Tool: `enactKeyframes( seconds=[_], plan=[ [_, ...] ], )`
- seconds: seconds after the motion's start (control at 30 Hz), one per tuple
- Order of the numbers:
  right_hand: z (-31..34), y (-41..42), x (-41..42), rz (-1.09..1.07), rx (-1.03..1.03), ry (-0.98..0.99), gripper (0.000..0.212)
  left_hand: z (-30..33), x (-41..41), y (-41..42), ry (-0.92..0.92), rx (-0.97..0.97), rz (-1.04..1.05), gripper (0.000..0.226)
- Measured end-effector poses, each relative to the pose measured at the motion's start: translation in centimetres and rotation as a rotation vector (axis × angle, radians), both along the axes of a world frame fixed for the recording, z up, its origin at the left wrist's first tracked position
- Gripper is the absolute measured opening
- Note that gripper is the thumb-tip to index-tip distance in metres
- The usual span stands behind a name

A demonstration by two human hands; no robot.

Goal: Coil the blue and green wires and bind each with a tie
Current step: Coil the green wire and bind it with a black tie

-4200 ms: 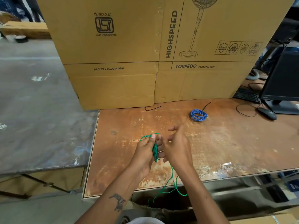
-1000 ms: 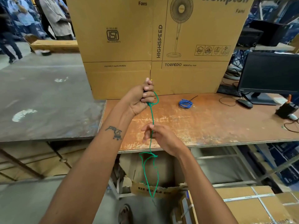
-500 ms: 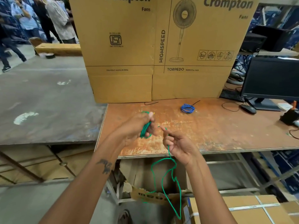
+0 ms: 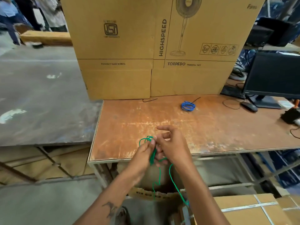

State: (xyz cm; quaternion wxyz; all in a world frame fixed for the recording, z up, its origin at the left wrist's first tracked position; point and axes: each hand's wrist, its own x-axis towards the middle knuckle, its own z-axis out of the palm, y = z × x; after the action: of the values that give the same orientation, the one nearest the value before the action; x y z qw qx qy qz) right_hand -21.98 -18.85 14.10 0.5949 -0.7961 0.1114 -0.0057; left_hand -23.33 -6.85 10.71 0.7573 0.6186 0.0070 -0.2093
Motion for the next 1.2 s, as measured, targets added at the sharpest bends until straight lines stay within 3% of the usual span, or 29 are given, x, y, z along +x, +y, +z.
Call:
enactKeyframes(
  seconds=[0.1, 0.2, 0.33, 0.5, 0.63, 0.7, 0.8, 0.87, 1.0, 1.2],
  plan=[
    [-0.5, 1.7, -0.6, -0.034, -0.009, -0.095, 0.036, -0.3, 1.8, 0.5, 0.127, -0.119, 0.152, 0.049],
    [-1.5, 3.3, -0.5, 0.0, 0.001, -0.137, 0.038, 0.9, 3.9, 1.2, 0.274, -0.212, 0.199, 0.032],
    [-2.2, 4.3, 1.5, -0.135, 0.151, -0.123, 0.039, 2.7, 6.9, 2.7, 0.447, -0.335, 0.208, 0.026],
    [-2.1, 5.4, 4.6, -0.301, 0.031, -0.124, 0.051, 4.0, 10.9, 4.4, 0.62, -0.604, 0.206, 0.031],
    [-2.4, 6.9, 6.6, -0.204, -0.133, -0.012, 0.054, 4.7, 13.5, 4.7, 0.581, -0.646, 0.262, 0.038],
    [-2.6, 6.8, 7.7, -0.119, -0.029, 0.008, 0.05, 4.7, 14.8, 4.9, 0.516, -0.643, 0.282, 0.036],
    [-3.4, 5.4, 9.1, 0.066, 0.128, -0.031, 0.018, 4.2, 17.4, 5.7, 0.388, -0.611, 0.28, 0.032],
    [-3.8, 4.5, 9.6, 0.147, 0.026, -0.055, 0.016, 4.4, 19.0, 6.2, 0.354, -0.625, 0.24, 0.032],
    [-3.7, 4.1, 11.0, 0.104, -0.091, -0.082, 0.013, 4.7, 21.4, 6.6, 0.364, -0.645, 0.15, 0.034],
    [-4.5, 3.2, 12.5, 0.094, -0.385, -0.168, 0.032, 5.8, 24.9, 7.2, 0.338, -0.672, 0.086, 0.037]
  ],
)
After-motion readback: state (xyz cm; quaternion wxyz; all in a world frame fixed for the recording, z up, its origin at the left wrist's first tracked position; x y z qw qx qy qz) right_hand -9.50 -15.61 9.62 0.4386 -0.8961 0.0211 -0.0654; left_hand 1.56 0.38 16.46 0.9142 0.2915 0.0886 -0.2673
